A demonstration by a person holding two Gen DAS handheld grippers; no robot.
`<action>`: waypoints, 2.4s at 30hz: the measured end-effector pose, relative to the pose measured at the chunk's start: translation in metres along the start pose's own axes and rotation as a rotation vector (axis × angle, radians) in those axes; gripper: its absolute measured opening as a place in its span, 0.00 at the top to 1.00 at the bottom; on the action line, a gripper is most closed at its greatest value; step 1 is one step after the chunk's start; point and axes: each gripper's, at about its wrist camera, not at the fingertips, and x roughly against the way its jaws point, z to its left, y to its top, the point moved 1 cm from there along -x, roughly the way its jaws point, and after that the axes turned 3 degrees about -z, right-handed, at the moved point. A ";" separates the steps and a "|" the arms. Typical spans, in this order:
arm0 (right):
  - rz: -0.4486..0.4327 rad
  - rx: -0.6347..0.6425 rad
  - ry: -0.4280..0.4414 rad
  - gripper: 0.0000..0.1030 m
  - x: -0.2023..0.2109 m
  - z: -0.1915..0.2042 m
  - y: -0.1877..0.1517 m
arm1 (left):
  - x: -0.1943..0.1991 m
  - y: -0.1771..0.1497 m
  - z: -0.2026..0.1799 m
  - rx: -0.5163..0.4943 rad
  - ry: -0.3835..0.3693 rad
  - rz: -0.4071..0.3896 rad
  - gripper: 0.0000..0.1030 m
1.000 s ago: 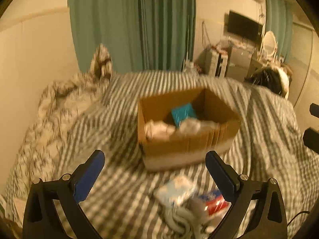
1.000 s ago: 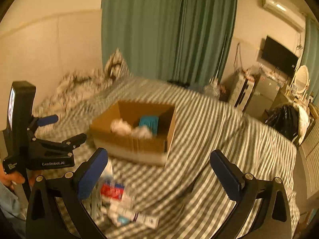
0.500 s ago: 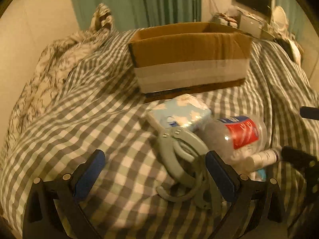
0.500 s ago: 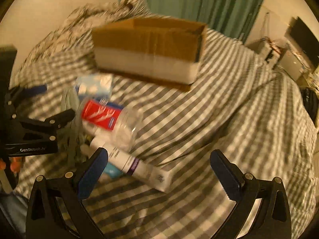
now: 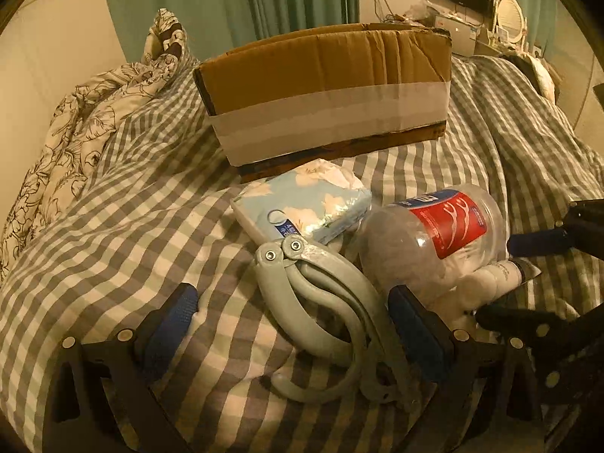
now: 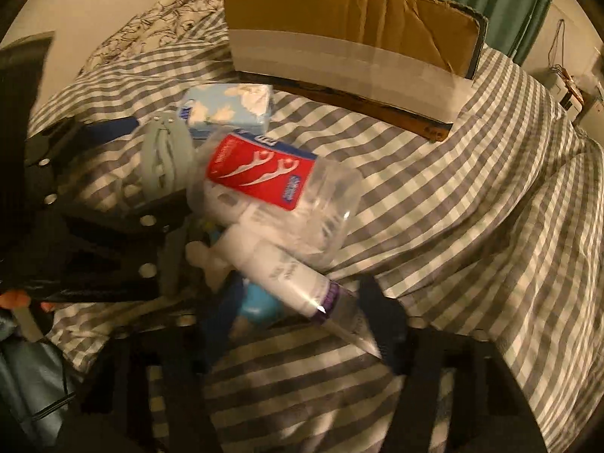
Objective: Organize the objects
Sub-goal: 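Move both grippers back toward the remaining items on the bed, then grasp the white tube with the right gripper while the left gripper grasps the grey clamp, then carry the tube and clamp into the box and open both grippers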
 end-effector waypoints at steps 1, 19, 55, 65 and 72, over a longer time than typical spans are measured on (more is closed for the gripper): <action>-0.003 0.012 -0.013 0.51 0.003 0.003 -0.001 | 0.000 -0.001 -0.001 -0.006 0.000 0.000 0.01; -0.145 -0.084 -0.192 1.00 0.060 -0.015 0.009 | 0.020 -0.005 0.002 -0.032 -0.075 -0.016 0.33; -0.066 -0.205 -0.143 0.74 -0.001 -0.040 0.008 | 0.003 -0.016 -0.027 -0.067 -0.097 0.045 0.30; -0.166 -0.203 -0.154 0.85 0.043 -0.033 0.007 | 0.024 -0.015 -0.004 -0.012 -0.212 0.061 0.44; -0.241 -0.160 -0.176 0.87 0.074 -0.017 0.021 | 0.041 0.002 0.003 0.001 -0.234 0.025 0.49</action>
